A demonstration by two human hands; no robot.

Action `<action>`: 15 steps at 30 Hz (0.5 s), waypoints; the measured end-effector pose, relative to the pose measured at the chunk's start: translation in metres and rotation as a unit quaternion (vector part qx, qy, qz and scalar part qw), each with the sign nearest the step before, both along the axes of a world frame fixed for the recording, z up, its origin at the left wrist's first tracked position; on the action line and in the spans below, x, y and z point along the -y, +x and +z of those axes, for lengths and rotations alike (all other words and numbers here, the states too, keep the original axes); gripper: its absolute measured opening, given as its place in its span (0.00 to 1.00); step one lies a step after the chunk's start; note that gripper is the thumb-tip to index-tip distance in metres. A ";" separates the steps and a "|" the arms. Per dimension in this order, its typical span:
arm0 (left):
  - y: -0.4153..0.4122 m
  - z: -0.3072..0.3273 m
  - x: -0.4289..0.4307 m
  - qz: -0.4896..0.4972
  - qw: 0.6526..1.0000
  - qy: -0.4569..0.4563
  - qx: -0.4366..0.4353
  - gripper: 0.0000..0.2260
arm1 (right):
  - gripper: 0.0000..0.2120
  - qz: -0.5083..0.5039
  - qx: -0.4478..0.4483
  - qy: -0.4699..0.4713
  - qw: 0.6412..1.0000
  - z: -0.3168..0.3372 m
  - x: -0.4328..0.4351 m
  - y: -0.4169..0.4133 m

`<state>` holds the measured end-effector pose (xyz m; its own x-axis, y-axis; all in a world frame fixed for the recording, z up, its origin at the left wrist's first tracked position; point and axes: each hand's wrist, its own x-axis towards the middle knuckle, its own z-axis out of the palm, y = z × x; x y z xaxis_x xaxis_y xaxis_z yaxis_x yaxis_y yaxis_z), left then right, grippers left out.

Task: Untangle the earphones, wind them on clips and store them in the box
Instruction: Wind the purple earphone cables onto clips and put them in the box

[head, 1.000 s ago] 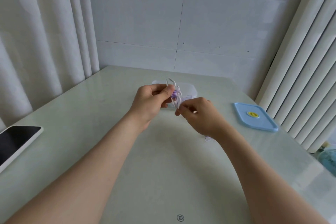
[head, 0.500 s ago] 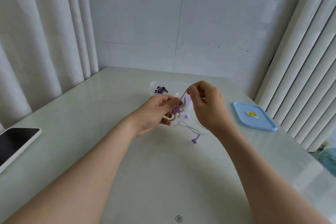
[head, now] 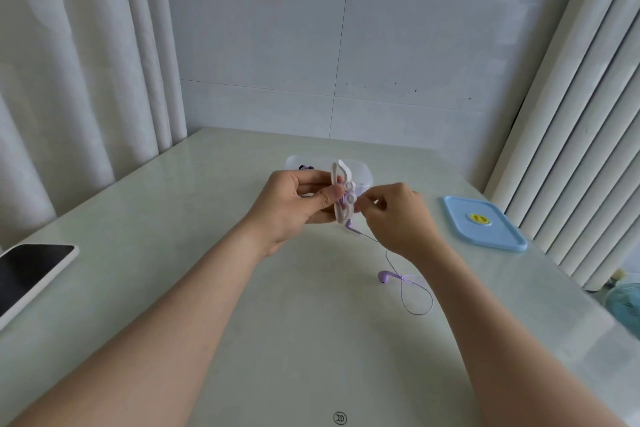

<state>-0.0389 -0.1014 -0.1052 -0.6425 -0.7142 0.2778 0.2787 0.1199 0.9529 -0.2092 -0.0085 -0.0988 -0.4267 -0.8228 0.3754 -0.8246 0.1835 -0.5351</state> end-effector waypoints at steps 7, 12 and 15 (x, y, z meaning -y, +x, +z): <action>0.003 0.002 0.007 0.111 0.992 -0.023 0.049 0.12 | 0.14 0.170 0.065 0.067 0.981 0.011 -0.009 0.020; 0.002 -0.005 0.014 0.164 0.982 -0.055 0.082 0.10 | 0.13 0.245 0.111 0.055 0.962 0.018 -0.018 0.031; 0.003 -0.009 0.017 0.141 0.979 -0.092 0.113 0.05 | 0.14 0.203 0.179 -0.048 0.961 0.023 -0.018 0.027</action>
